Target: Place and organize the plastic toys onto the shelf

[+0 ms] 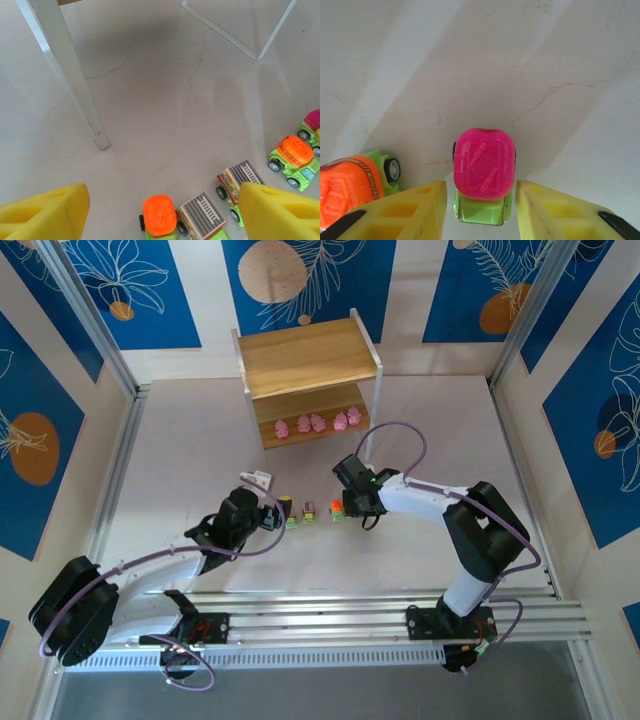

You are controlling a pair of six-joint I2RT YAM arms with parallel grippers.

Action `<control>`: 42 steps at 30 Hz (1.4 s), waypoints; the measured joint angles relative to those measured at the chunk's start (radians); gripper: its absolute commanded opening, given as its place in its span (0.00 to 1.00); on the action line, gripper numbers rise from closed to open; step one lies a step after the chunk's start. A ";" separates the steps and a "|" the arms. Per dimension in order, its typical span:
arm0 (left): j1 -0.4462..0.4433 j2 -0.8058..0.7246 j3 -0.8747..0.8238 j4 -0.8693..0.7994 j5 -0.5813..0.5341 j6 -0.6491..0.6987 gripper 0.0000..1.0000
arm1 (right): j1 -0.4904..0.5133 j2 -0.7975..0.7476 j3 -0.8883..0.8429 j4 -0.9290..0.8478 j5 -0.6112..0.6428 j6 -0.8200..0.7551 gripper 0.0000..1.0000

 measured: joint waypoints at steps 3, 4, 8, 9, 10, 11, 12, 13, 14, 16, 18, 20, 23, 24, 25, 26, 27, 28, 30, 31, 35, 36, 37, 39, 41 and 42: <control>0.000 0.000 0.000 0.000 0.001 0.000 0.78 | 0.000 0.000 0.000 0.003 -0.005 0.000 0.41; 0.001 0.000 0.000 0.000 0.003 0.000 0.78 | 0.000 0.001 0.000 0.004 -0.006 0.000 0.41; 0.003 0.001 0.000 0.000 0.004 -0.002 0.78 | 0.000 0.012 0.000 0.005 -0.005 0.000 0.41; 0.003 0.002 0.000 0.000 0.004 -0.002 0.78 | 0.000 0.017 0.000 0.005 -0.005 0.000 0.41; 0.003 0.004 0.000 0.000 0.004 -0.002 0.78 | 0.000 0.023 0.000 0.005 -0.005 0.000 0.41; 0.003 0.005 0.000 0.000 0.004 -0.002 0.78 | 0.000 0.028 0.000 0.004 -0.005 0.000 0.41; 0.004 0.006 0.000 0.000 0.004 -0.002 0.78 | 0.000 0.033 0.000 0.002 -0.005 0.000 0.41; 0.005 0.006 0.000 0.000 0.004 -0.002 0.78 | 0.000 0.037 0.000 0.002 -0.005 0.000 0.41; 0.005 0.006 0.000 0.000 0.004 -0.003 0.78 | 0.000 0.039 0.000 0.002 -0.005 0.000 0.41; 0.006 0.006 0.000 0.000 0.004 -0.003 0.78 | 0.000 0.040 0.000 0.002 -0.005 0.000 0.41; 0.007 0.006 0.000 0.000 0.005 -0.003 0.78 | 0.000 0.040 0.000 0.002 -0.005 0.000 0.40; 0.008 0.006 0.000 0.000 0.007 -0.003 0.78 | 0.000 0.040 0.000 0.002 -0.005 0.000 0.40; 0.008 0.006 0.000 0.000 0.008 -0.003 0.78 | 0.000 0.040 0.000 0.002 -0.005 0.000 0.40; 0.008 0.006 0.000 0.000 0.011 -0.003 0.78 | 0.000 0.040 0.000 0.002 -0.004 0.000 0.40; 0.008 0.006 0.000 0.000 0.011 -0.003 0.78 | 0.000 0.040 0.000 0.002 -0.003 0.000 0.40; 0.008 0.006 0.000 0.000 0.011 -0.003 0.78 | 0.000 0.040 0.000 0.002 -0.001 0.000 0.40; 0.008 0.006 0.000 0.000 0.011 -0.003 0.78 | 0.000 0.040 0.000 0.002 -0.001 0.000 0.40; 0.008 0.006 0.000 0.000 0.011 -0.003 0.78 | 0.000 0.041 0.000 0.002 0.002 0.000 0.40; 0.008 0.007 0.000 0.000 0.011 -0.003 0.78 | 0.000 0.045 0.000 0.002 0.003 0.000 0.39; 0.008 0.007 0.000 0.000 0.011 -0.003 0.78 | 0.000 0.048 0.000 0.002 0.003 -0.001 0.39; 0.010 0.007 0.000 0.000 0.012 -0.003 0.78 | 0.000 0.058 0.004 -0.003 0.010 -0.004 0.39; 0.010 0.007 0.000 0.000 0.012 -0.003 0.78 | 0.000 0.060 0.007 -0.003 0.015 -0.006 0.39; 0.010 0.007 0.000 0.000 0.012 -0.003 0.78 | 0.000 0.062 0.011 -0.005 0.018 -0.008 0.39; 0.010 0.007 0.000 0.000 0.015 -0.005 0.78 | 0.000 0.063 0.019 -0.010 0.026 -0.015 0.40; 0.010 0.010 0.000 0.000 0.018 -0.010 0.78 | 0.000 0.066 0.029 -0.015 0.031 -0.020 0.40; 0.011 0.011 0.000 0.000 0.019 -0.011 0.78 | 0.000 0.069 0.033 -0.018 0.033 -0.024 0.40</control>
